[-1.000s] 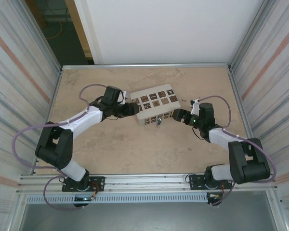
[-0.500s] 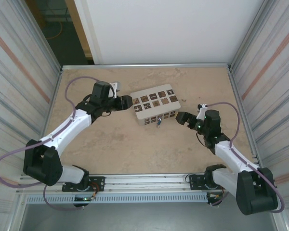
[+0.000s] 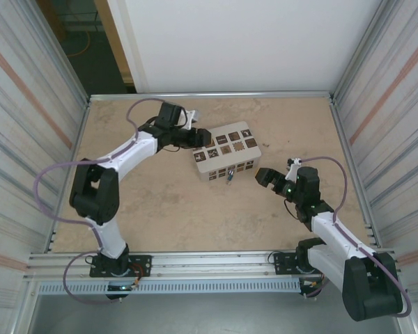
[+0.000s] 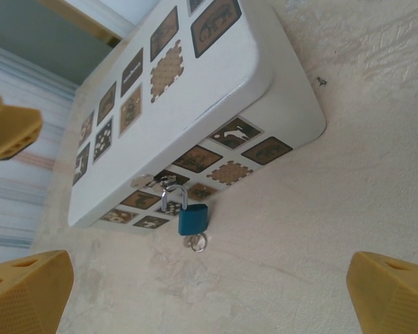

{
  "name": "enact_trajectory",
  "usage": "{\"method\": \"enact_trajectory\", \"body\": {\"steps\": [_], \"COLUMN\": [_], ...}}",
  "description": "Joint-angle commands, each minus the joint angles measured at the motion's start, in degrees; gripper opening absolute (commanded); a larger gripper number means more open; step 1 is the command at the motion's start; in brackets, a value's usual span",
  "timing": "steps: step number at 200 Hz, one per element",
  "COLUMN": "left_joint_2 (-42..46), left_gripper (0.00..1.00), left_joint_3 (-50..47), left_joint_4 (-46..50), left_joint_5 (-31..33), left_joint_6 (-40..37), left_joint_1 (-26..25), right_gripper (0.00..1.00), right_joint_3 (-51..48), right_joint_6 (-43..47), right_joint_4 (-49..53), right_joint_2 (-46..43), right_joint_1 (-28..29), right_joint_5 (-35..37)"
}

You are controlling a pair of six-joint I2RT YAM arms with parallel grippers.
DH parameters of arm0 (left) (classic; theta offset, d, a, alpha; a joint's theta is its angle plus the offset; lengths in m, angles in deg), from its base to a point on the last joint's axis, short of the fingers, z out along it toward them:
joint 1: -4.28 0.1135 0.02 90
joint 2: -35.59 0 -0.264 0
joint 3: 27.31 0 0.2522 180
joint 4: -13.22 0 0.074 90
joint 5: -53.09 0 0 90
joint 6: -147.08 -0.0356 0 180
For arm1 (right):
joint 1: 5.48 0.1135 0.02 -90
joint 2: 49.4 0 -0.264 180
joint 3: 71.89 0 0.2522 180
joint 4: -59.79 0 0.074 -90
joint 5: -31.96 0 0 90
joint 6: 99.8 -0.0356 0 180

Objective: Unlock the padlock with the key

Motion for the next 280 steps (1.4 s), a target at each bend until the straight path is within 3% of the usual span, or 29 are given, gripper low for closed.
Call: {"method": "enact_trajectory", "body": {"steps": [1, 46, 170, 236, 280], "left_joint_2": [-3.43, -10.67, -11.97, -11.25, -11.61], "left_gripper": [0.54, 0.52, 0.49, 0.49, 0.48], "left_joint_3": [4.04, 7.44, 0.42, -0.62, -0.65], "left_joint_4": [1.93, 3.76, 0.45, 0.49, 0.52], "left_joint_5": [-5.27, -9.12, -9.45, -8.97, -8.91], "left_joint_6": [-2.44, -3.55, -2.15, -2.12, -1.90], "left_joint_1": [-0.02, 0.25, 0.60, 0.60, 0.60], "right_gripper": [0.99, 0.99, 0.99, 1.00, 0.89], "right_joint_3": [-0.57, -0.76, -0.06, -1.25, -0.10], "right_joint_6": [-1.11, -0.96, -1.43, -4.23, -2.39], "right_joint_4": [-0.26, -0.89, -5.72, -20.09, -30.27], "right_joint_2": [-0.54, 1.13, 5.97, 13.76, 23.82], "right_joint_1": [0.10, 1.41, 4.66, 6.92, 7.86], "right_joint_5": [-1.27, -0.66, -0.72, -2.55, -7.01]}}
